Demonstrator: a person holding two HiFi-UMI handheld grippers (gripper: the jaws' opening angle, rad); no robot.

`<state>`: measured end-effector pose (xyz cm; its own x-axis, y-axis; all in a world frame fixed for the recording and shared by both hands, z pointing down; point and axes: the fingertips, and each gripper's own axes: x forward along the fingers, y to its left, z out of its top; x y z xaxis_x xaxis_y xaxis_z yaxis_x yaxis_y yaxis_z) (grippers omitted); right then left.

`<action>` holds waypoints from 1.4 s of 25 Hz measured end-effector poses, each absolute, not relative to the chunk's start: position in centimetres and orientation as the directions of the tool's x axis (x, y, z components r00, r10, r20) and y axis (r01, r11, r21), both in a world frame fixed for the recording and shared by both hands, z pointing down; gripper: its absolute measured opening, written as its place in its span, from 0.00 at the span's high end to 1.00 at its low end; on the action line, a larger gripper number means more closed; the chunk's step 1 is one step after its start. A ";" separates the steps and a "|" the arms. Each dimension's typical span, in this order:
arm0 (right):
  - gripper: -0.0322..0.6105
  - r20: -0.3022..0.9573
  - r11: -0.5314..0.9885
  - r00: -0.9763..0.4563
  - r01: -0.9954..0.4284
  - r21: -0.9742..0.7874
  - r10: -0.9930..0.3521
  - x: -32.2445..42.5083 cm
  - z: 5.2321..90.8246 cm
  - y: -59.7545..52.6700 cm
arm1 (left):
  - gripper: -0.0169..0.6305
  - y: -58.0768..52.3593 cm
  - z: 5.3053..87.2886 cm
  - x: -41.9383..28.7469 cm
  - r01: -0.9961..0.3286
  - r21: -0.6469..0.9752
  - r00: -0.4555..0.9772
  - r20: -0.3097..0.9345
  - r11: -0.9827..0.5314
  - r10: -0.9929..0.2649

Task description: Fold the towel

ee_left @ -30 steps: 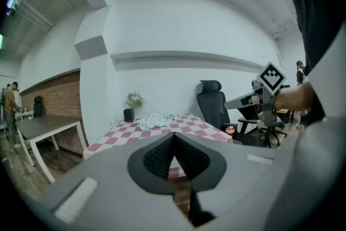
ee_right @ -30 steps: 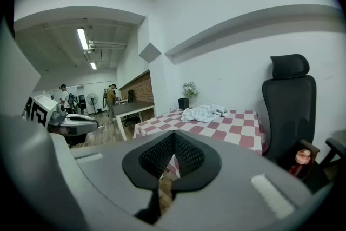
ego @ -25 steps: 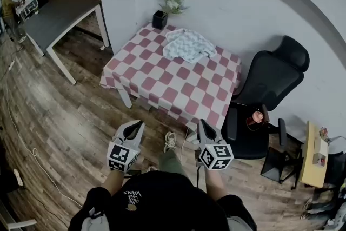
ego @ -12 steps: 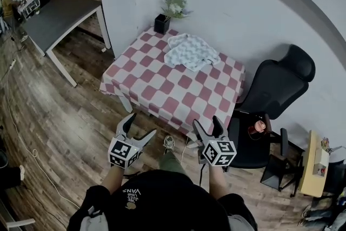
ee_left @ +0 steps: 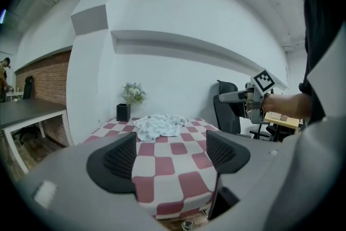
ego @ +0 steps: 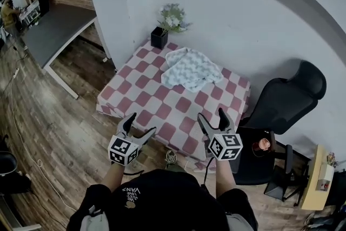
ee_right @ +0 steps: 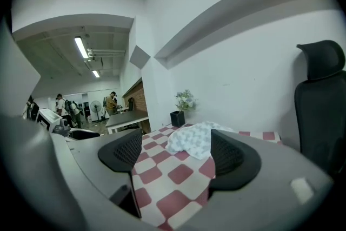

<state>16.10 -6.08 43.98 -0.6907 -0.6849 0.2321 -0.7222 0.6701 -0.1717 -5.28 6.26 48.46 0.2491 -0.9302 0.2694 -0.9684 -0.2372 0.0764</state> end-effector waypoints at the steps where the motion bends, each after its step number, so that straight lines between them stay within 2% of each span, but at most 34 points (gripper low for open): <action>1: 0.34 0.228 0.676 -0.693 -0.719 -0.159 -0.684 16.1 43.4 -7.6 | 0.38 4.9 48.5 -5.3 -0.968 0.077 0.249 0.271 -0.237 -0.930; 9: 0.34 0.238 0.735 -0.730 -0.673 -0.086 -0.641 14.9 40.6 -18.1 | 0.38 -5.5 47.7 -5.9 -0.976 0.074 0.219 0.274 -0.207 -0.936; 17: 0.34 0.350 0.784 -0.734 -0.620 0.005 -0.583 11.6 41.9 -26.8 | 0.38 -12.8 49.5 -8.7 -0.976 0.087 0.217 0.331 -0.199 -0.918; 29: 0.38 0.551 0.792 -0.641 -0.607 0.063 -0.535 4.6 47.7 -39.7 | 0.38 -20.9 58.2 -10.8 -0.915 0.206 0.402 0.483 -0.346 -0.778; 35: 0.41 0.630 0.796 -0.603 -0.604 0.039 -0.489 1.8 51.6 -44.6 | 0.38 -22.9 61.9 -11.1 -0.875 0.250 0.482 0.520 -0.414 -0.705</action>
